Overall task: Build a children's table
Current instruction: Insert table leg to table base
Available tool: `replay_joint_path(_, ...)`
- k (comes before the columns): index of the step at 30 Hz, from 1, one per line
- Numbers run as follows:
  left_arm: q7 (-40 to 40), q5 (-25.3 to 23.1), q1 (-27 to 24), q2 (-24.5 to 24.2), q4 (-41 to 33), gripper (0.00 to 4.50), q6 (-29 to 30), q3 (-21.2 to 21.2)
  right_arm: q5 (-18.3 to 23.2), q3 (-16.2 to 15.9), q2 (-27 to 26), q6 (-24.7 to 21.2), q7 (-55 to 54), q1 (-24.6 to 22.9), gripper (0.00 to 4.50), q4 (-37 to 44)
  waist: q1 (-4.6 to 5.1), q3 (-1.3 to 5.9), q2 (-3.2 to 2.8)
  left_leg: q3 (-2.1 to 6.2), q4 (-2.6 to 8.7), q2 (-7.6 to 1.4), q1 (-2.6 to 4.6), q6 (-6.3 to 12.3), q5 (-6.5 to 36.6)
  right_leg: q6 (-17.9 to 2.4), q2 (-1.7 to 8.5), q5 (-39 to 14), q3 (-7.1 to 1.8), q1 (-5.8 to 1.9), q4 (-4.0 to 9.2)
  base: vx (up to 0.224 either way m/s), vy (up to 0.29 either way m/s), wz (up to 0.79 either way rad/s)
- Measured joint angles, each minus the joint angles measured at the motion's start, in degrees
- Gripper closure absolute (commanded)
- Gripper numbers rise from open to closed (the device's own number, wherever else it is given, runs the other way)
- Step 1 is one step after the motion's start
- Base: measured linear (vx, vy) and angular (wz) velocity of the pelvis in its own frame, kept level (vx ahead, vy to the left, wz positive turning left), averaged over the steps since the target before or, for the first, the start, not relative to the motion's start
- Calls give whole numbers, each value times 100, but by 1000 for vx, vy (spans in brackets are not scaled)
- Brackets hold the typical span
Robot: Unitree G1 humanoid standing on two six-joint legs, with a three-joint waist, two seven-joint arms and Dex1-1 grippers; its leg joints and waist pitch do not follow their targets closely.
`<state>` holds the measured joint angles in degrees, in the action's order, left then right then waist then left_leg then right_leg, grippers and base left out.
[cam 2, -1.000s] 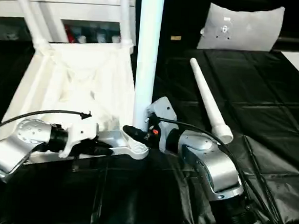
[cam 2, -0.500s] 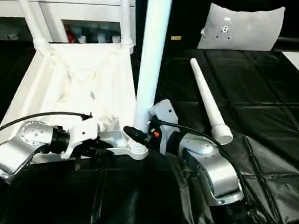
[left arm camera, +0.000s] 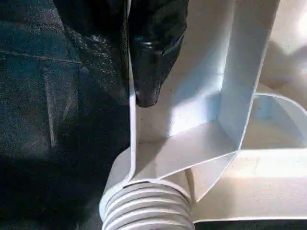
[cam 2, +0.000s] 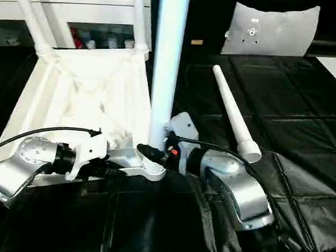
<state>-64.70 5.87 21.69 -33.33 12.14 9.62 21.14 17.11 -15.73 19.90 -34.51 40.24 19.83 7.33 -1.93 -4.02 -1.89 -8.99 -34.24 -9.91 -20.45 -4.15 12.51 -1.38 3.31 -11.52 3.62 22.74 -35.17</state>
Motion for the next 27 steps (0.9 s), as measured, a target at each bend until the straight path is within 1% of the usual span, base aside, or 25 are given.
replay_joint_path(2, -28, -4, -1, 0, 2, 450, -37, 1, -2, -60, 61, -42, 116, 79, 260, -33, 0, 0, 0, -3, 3, 0, 0, 0, 0, -1, 0, -1, 0, 0, 6, 0, 0, 0)
replay_joint_path(5, -46, -5, 0, 10, 8, 450, -43, -6, 13, -39, 62, -57, 186, 105, 260, -80, -1, 0, 0, -4, 8, 0, 2, 1, 0, -3, 0, -4, 0, 0, 6, 0, 0, 0)
replay_joint_path(7, -26, -9, 0, 51, 17, 450, -4, -28, 124, 112, -35, -66, 182, 55, 260, -167, -1, 1, -1, -5, 9, 0, 6, 1, 0, -3, 0, -4, -1, -3, 5, 0, 0, 0)
replay_joint_path(8, -12, -9, 0, 94, 30, 450, 19, -48, 270, 303, -145, -92, 164, -18, 260, -269, -3, 2, -4, -7, 9, 0, 8, 1, 0, -3, 0, -4, -1, -5, 5, 0, 0, 0)
replay_joint_path(11, -2, -3, -20, 154, 57, 450, 33, -92, 634, 696, -327, -78, 155, -225, 260, -475, -6, 8, -14, -14, 9, 0, 15, 1, 0, -3, 1, -3, -6, -9, 8, 0, 0, 0)
replay_joint_path(13, 3, 11, -60, 206, 60, 450, 34, -165, 803, 852, -362, -6, 160, -346, 260, -545, -26, 12, -23, -16, 9, 0, 16, 2, 0, -3, 2, -3, -6, -12, 12, 0, 0, 0)
replay_joint_path(16, 8, 24, -72, 229, 70, 450, 39, -182, 866, 910, -378, 81, 169, -440, 260, -572, -34, 17, -32, -19, 9, 0, 17, 2, 0, -3, 3, -3, -7, -15, 14, 0, 0, 0)
replay_joint_path(18, 7, 32, -73, 257, 84, 450, 40, -179, 924, 947, -401, 337, 180, -660, 260, -573, -54, 27, -49, -20, 9, 0, 18, 6, 3, -3, 4, -4, -7, -14, 19, 0, 0, 0)
replay_joint_path(20, 6, 52, -73, 284, 126, 450, 40, -174, 900, 929, -389, 540, 183, -776, 260, -572, -60, 44, -76, -26, 9, 1, 14, 12, 7, -1, 6, -5, -8, -15, 22, 0, 0, 0)
replay_joint_path(22, -1, 50, -73, 318, 174, 450, 33, -169, 588, 694, -282, 1006, 184, -909, 260, -508, -75, 62, -101, -30, 9, 1, 17, 18, 11, 8, 8, -11, -8, -18, 23, 0, 0, 0)
replay_joint_path(25, -1, 34, -71, 334, 224, 450, 17, -169, 166, 364, -116, 1547, 166, -921, 260, -475, -71, 68, -103, -31, 11, 1, 41, 18, 12, 20, 8, -18, -9, -40, 23, 0, 0, 0)
replay_joint_path(27, -1, 13, -71, 333, 240, 450, 1, -171, -53, 216, -50, 1794, 161, -932, 260, -419, -59, 71, -98, -30, 11, 1, 49, 18, 12, 50, 8, -36, -9, -48, 24, 0, 0, 0)
